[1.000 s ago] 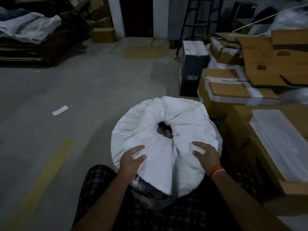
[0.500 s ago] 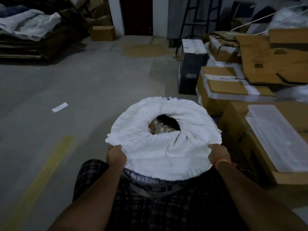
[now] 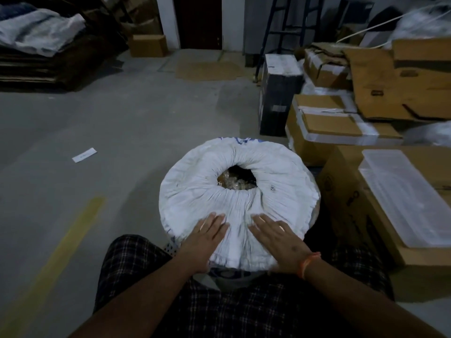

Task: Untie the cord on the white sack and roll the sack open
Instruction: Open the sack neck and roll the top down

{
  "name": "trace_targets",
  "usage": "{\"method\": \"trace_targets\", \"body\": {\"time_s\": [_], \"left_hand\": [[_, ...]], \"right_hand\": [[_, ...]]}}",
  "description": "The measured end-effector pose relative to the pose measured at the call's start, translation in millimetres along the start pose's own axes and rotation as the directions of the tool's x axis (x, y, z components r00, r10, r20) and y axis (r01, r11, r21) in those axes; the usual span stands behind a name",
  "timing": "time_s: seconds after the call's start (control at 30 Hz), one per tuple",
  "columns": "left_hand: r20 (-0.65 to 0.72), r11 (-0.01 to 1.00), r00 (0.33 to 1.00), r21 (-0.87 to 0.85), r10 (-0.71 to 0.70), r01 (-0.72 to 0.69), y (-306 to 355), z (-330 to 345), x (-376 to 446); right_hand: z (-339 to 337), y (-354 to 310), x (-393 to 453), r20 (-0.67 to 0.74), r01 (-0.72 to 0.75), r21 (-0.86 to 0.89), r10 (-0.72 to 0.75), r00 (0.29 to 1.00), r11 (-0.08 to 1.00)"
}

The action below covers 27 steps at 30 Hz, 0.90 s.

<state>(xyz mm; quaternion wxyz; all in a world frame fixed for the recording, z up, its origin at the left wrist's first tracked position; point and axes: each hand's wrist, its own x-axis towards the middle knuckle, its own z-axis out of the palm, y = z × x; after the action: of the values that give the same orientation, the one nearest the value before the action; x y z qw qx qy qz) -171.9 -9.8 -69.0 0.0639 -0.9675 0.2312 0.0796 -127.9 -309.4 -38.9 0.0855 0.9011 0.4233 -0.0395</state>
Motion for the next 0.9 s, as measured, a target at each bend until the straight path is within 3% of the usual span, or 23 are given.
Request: {"method": "trace_targets", "body": {"time_s": [0.07, 0.13, 0.2, 0.27, 0.33, 0.4, 0.53, 0.67, 0.73, 0.8, 0.9], "left_hand": [[0.04, 0.998, 0.999, -0.066, -0.018, 0.021, -1.1, -2.7, 4.8], [0.08, 0.969, 0.995, -0.235, -0.057, 0.075, 1.8, -11.3, 9.9], [-0.093, 0.954, 0.989, -0.29, -0.114, 0.083, 1.9, -18.3, 18.1], [-0.233, 0.966, 0.965, -0.251, -0.121, 0.061, -7.2, -21.3, 27.0], [-0.268, 0.974, 0.958, -0.222, -0.101, 0.041, -23.2, -24.5, 36.1], [-0.319, 0.963, 0.935, -0.259, -0.156, 0.072, -40.8, -32.0, 45.4], [-0.376, 0.845, 0.821, -0.487, -0.43, 0.219, -82.0, -63.2, 70.0], [-0.411, 0.812, 0.789, -0.555, -0.456, 0.18, -123.4, -83.9, 109.6], [-0.439, 0.735, 0.707, -0.657, -0.555, 0.169, -141.9, -87.1, 130.5], [-0.356, 0.612, 0.643, -0.758, -0.678, 0.226, -160.9, -84.5, 151.8], [-0.184, 0.513, 0.692, -0.803, -0.699, 0.305, -194.2, -61.8, 179.2]], "right_hand": [[-0.7, -1.1, 7.1, 0.067, -0.049, 0.055, 0.046, 0.997, 0.997], [-5.1, -0.1, 11.1, 0.058, -0.175, 0.22, 0.166, 0.984, 0.96], [-10.3, 4.1, 15.5, -0.028, -0.229, 0.287, 0.247, 0.969, 0.93], [-13.6, 10.6, 21.4, -0.061, -0.201, 0.245, 0.222, 0.973, 0.948], [-15.1, 18.1, 32.2, -0.081, -0.155, 0.221, 0.177, 0.981, 0.963], [-22.7, 28.2, 44.7, -0.172, -0.167, 0.299, 0.225, 0.959, 0.939], [-41.8, 83.8, 69.6, -0.348, -0.247, 0.572, 0.504, 0.79, 0.782], [-51.3, 142.7, 103.0, -0.366, -0.222, 0.531, 0.457, 0.811, 0.818], [-51.0, 169.8, 118.4, -0.309, -0.265, 0.57, 0.502, 0.808, 0.778], [-51.2, 193.5, 129.4, -0.168, -0.339, 0.694, 0.6, 0.782, 0.635], [-44.4, 223.0, 141.4, -0.043, -0.363, 0.746, 0.585, 0.81, 0.558]]}}
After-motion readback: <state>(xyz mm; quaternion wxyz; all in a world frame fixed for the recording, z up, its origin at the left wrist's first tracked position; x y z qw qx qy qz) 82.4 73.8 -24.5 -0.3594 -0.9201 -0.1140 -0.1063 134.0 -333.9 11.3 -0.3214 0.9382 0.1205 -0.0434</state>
